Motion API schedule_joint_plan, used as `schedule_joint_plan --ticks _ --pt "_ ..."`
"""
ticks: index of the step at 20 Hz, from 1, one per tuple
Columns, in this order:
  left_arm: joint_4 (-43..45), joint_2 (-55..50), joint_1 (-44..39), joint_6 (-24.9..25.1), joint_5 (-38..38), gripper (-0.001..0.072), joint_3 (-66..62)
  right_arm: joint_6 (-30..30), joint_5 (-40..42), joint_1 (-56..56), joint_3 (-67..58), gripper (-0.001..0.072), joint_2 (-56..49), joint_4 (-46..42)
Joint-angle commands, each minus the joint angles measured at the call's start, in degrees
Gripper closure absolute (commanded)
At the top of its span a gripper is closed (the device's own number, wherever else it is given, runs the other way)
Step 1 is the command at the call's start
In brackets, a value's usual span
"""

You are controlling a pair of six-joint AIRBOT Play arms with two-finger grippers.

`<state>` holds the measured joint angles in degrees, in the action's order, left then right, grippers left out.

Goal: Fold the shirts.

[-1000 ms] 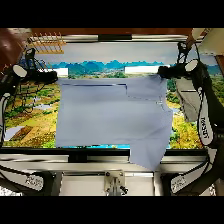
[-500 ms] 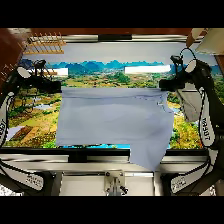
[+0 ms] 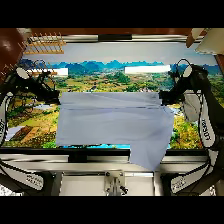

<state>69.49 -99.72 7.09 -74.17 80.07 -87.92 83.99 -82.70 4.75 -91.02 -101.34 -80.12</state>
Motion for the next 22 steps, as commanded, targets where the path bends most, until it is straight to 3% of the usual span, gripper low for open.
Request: schedule_joint_plan --ticks 1,4,11,12,13,14,15,19,22 --pt "0.35 -0.55 -0.44 0.0 3.3 0.0673 0.17 2.08 -1.14 -0.28 0.22 0.0631 0.0 0.02" --pt "0.66 -0.63 0.13 0.11 4.74 0.0673 0.17 2.19 -1.33 -0.28 0.22 0.0631 0.0 -3.34" --pt "0.66 -2.58 0.02 -0.04 4.57 0.0674 0.28 3.48 -0.39 -0.33 5.68 0.063 0.02 -1.42" --pt "0.68 -2.54 0.15 -0.17 4.57 0.0667 0.13 3.5 -0.17 -0.31 5.64 0.0569 0.15 -1.33" --pt "0.66 -2.27 0.46 -1.73 4.61 0.0501 0.02 3.37 -0.35 -0.28 5.33 0.0322 0.46 -1.36" --pt "0.66 -1.79 0.9 -3.34 5.09 0.0211 0.02 1.88 -1.6 -0.28 4.59 0.0159 1.09 -1.42" --pt "0.66 -1.09 1.51 -3.65 6.51 0.0106 -0.04 0.83 -3.32 -0.28 3.52 0.0159 2.08 -2.05" --pt "0.68 3.91 5.25 -3.65 16.06 0.0109 -0.66 -0.39 -8.96 1.25 0.04 0.0157 10.67 -13.64" --pt "0.66 12.33 8.31 -3.45 16.02 0.0109 9.25 -0.28 -11.89 9.49 4.55 0.0156 18.29 -9.33"
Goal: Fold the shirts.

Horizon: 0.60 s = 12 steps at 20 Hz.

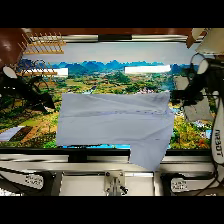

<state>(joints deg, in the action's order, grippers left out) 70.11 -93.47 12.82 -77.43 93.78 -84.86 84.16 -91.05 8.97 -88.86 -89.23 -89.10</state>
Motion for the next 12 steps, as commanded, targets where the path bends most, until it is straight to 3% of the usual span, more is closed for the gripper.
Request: schedule_joint_plan --ticks 1,6,12 --pt "0.0 10.03 3.82 0.2 -0.44 0.0109 13.05 -0.61 -3.45 8.41 5.6 0.0155 8.68 0.7" --pt "-0.22 21.4 9.49 5.05 -12.07 0.0108 39.76 -4.37 1.62 19.93 19.04 0.0155 16.72 13.27" --pt "-3.02 21.35 7.82 4.96 -20.65 0.0109 46.42 -5.38 3.06 20.2 19.71 0.0156 16.65 14.64"
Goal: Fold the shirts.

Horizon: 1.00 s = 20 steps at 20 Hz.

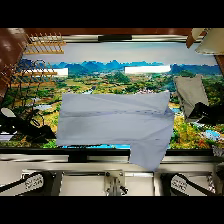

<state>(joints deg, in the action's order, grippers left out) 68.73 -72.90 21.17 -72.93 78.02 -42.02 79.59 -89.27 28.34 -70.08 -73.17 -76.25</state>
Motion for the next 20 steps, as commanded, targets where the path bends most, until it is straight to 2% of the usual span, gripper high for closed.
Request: schedule_joint_plan --ticks 1,6,7,8,10,11,16,20 --pt "-2.36 0.55 -1.14 0.44 -5.29 0.0109 3.69 -0.81 1.57 0.83 0.94 0.0156 0.59 1.81" --pt "-3.89 -2.14 -5.14 -0.9 -6.05 0.013 3.69 -0.79 2.08 0.83 0.94 0.0156 0.59 1.79" --pt "-4.31 -2.71 -6.03 -1.29 -6.05 0.0286 3.67 -0.79 2.08 0.83 0.94 0.0156 0.59 1.7" --pt "-4.72 -3.17 -6.82 -1.33 -6.05 0.0404 3.67 -0.79 2.05 0.83 0.96 0.0155 0.59 1.36" --pt "-4.72 -3.3 -7.43 -2.36 -6.08 0.0617 3.58 -1.33 0.22 0.83 2.95 0.0128 0.59 0.24" --pt "-4.72 -3.21 -7.34 -2.34 -6.03 0.0672 3.5 -1.99 -0.85 0.83 5.9 0.0128 0.59 0.2" --pt "-4.7 -2.49 -7.26 -2.34 -5.99 0.0672 3.43 -6.78 3.98 0.83 24.79 0.0128 0.59 9.73" --pt "-4.7 -1.6 -7.26 -2.32 -5.38 0.0672 3.43 -9.07 6.25 0.83 32.0 0.0129 0.61 9.97"
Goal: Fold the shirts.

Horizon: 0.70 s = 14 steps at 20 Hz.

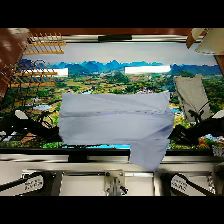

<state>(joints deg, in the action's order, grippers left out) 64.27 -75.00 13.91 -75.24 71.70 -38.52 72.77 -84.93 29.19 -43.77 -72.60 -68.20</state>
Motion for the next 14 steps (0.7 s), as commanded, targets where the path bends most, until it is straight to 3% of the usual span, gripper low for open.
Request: schedule_joint_plan --ticks 1,12,13,14 --pt "-0.24 0.66 0.0 0.0 0.9 0.0672 -0.07 -2.97 2.16 -0.02 6.67 0.013 0.04 2.45" --pt "-0.26 0.7 0.0 -0.02 0.9 0.0673 -0.15 -2.89 8.74 -4.07 10.45 0.017 0.02 4.66" --pt "-0.24 0.68 0.0 0.0 0.92 0.0673 -0.15 -2.89 8.41 -5.84 10.45 0.0191 0.04 3.89" --pt "-0.2 0.68 0.0 0.02 0.83 0.0673 -0.15 -2.36 7.76 -7.28 10.43 0.0397 0.11 2.51"
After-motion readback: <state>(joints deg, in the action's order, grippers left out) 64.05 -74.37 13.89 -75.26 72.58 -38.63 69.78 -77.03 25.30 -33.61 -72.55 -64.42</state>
